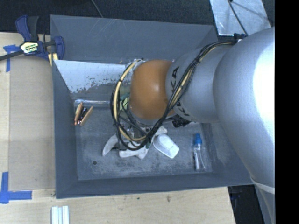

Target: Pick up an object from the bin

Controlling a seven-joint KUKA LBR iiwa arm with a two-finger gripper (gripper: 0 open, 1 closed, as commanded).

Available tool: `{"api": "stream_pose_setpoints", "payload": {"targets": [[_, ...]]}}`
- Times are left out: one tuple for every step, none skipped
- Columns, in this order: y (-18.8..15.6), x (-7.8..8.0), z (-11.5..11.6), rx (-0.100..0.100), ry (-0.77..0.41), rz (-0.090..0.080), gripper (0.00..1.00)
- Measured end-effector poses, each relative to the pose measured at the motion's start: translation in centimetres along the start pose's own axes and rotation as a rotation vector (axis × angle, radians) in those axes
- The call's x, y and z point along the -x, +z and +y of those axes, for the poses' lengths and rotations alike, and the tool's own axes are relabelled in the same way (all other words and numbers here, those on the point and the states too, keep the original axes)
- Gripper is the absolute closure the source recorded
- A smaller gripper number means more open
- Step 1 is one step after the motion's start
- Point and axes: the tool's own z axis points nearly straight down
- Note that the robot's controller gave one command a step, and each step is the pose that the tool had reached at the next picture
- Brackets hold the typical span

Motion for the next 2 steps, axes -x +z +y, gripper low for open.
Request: {"api": "stream_pose_setpoints", "payload": {"targets": [[0.0,0.0,0.0,0.000,0.000,0.000,1.00],[-18.1,-3.1,2.4,0.003,0.010,-0.005,1.00]]}}
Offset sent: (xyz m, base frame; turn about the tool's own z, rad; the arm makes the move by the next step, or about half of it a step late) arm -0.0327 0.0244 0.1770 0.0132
